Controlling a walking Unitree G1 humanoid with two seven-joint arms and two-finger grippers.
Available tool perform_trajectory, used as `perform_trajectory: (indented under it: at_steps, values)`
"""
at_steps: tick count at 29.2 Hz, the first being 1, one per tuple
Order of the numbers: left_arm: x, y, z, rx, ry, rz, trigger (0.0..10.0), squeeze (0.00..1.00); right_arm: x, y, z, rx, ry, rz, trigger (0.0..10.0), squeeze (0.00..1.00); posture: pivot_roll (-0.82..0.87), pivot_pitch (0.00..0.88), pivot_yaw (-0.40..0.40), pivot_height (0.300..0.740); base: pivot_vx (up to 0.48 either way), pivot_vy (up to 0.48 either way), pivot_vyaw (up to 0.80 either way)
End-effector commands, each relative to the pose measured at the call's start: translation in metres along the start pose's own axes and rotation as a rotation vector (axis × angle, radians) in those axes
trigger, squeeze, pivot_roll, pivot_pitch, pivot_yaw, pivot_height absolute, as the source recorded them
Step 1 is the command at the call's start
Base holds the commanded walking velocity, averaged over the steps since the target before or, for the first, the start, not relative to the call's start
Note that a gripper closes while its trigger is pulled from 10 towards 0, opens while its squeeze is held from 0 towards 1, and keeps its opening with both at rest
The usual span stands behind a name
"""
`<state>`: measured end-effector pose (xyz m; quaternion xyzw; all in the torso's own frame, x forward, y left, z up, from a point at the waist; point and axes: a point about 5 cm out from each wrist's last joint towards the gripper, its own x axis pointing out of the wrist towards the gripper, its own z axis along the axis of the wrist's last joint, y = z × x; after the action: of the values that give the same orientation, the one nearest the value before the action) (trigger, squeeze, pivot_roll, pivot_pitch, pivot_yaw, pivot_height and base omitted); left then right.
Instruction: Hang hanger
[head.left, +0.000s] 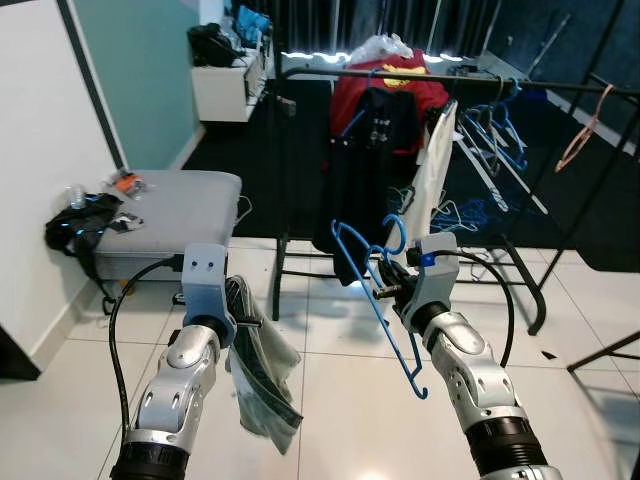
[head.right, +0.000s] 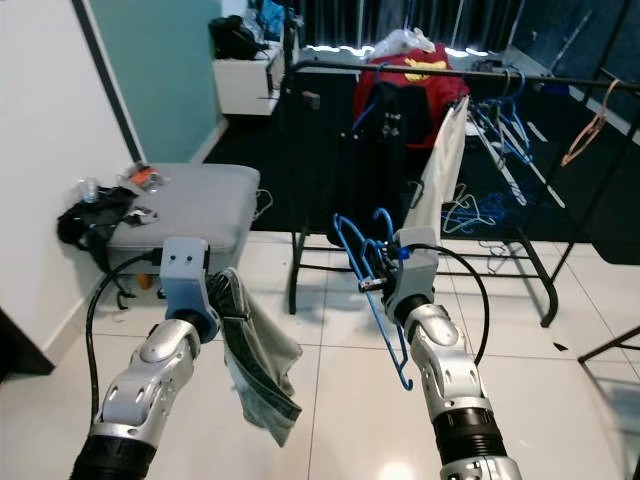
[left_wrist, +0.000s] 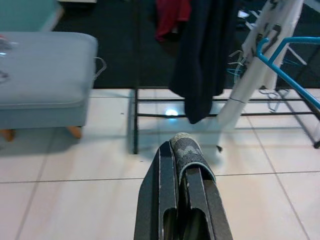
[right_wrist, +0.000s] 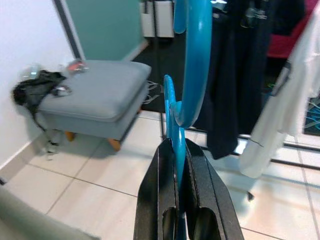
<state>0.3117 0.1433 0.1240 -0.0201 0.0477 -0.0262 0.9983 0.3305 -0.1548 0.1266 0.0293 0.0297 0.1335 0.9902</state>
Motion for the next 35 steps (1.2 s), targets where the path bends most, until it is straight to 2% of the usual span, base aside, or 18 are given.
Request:
perform_trajectory:
  at_steps: [1,29,35]
  values:
    - [0.001,-0.003,0.004,-0.004,-0.019,-0.004,10.0,0.00,-0.001,0.003,0.002,0.011,-0.022,0.014,10.0,0.00,-0.03,0.025,-0.031,0.740,0.360,0.000,0.00]
    - [0.003,-0.005,0.008,-0.004,-0.041,0.000,10.0,0.00,0.001,0.008,0.018,-0.004,-0.091,0.092,10.0,0.00,-0.03,0.000,-0.034,0.740,0.361,0.000,0.00]
    - [0.006,-0.012,0.008,-0.005,-0.045,-0.028,10.0,0.00,0.006,0.001,0.037,-0.007,-0.147,0.088,10.0,0.00,-0.03,0.000,-0.027,0.740,0.362,0.000,-0.58]
